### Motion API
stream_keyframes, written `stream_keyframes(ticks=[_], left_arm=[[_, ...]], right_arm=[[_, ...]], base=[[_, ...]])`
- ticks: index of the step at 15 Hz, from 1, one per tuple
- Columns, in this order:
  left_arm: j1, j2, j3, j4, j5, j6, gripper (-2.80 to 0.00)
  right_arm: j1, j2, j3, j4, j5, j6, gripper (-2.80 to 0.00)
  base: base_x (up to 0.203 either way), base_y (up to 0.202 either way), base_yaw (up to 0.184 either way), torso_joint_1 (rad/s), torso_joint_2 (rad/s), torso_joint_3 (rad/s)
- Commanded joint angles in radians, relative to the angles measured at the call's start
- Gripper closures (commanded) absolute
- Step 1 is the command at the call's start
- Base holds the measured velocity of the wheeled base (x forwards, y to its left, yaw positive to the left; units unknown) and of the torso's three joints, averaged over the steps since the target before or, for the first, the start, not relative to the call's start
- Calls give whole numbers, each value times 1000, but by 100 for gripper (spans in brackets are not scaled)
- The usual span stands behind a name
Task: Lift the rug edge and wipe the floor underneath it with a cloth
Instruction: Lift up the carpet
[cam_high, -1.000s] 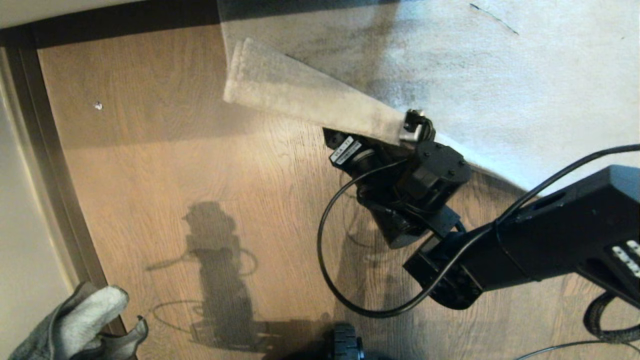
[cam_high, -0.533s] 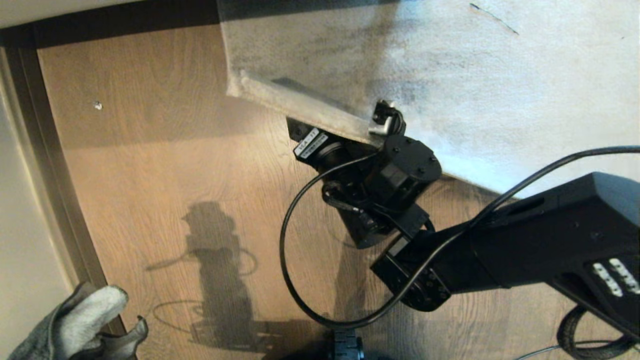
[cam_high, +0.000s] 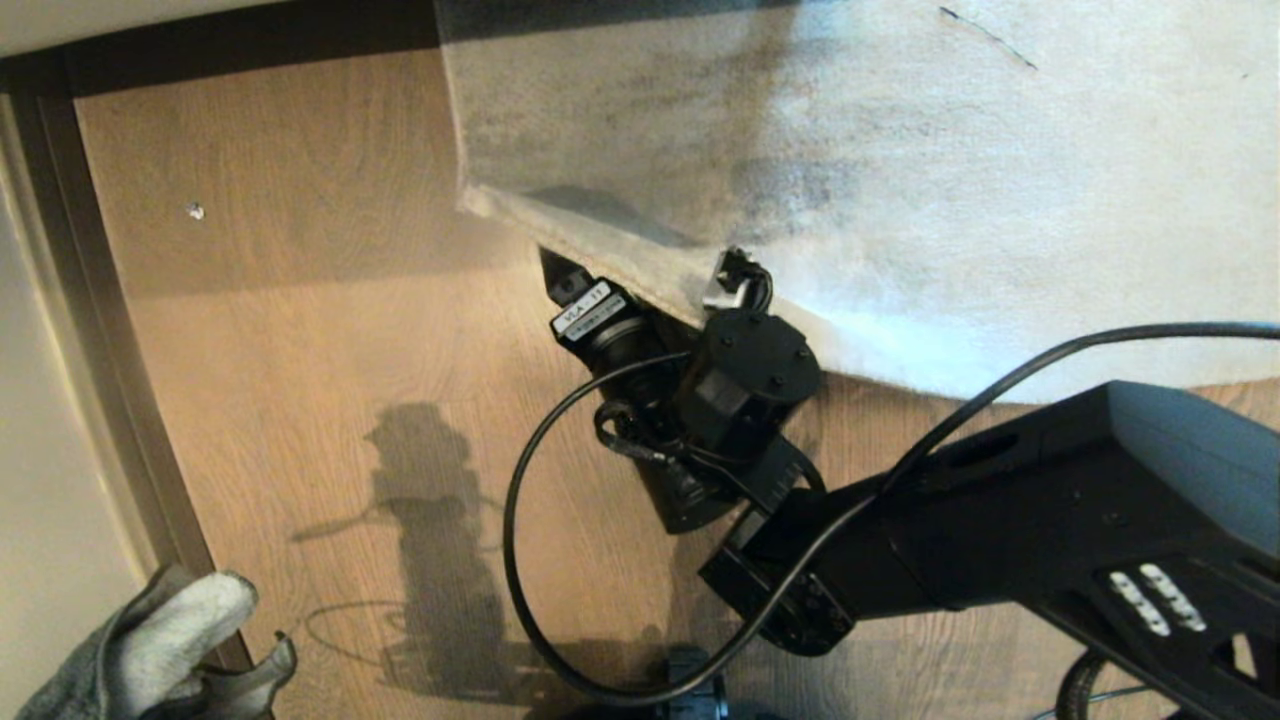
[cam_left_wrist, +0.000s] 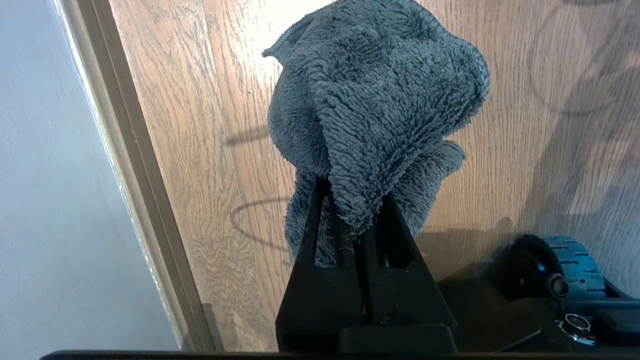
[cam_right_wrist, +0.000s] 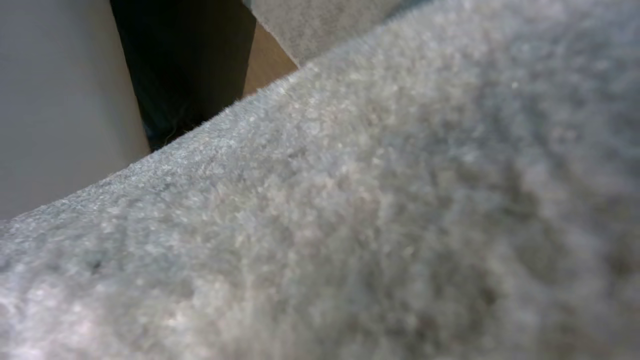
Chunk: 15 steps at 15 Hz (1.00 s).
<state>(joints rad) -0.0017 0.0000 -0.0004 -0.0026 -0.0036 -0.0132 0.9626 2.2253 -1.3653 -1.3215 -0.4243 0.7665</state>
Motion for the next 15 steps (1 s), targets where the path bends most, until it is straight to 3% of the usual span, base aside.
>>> stream_keyframes(ticks=[1,3,9,15], left_arm=[[0,0,0,0,-1,-1,0],[0,0,0,0,0,0,0],[0,0,0,0,1,0,0],[0,0,-1,0,1,-1,0]], right_arm=[[2,5,-4,-9,-2,55,-280],[4,4,-7,-17,-2,136,-280],[28,17,-98,-5,2,277,-280],[87,16,-96,-15,-5,278,-280]], base=[[0,0,0,0,0,0],[0,0,0,0,0,0],[0,0,0,0,0,0],[0,0,0,0,0,0]])
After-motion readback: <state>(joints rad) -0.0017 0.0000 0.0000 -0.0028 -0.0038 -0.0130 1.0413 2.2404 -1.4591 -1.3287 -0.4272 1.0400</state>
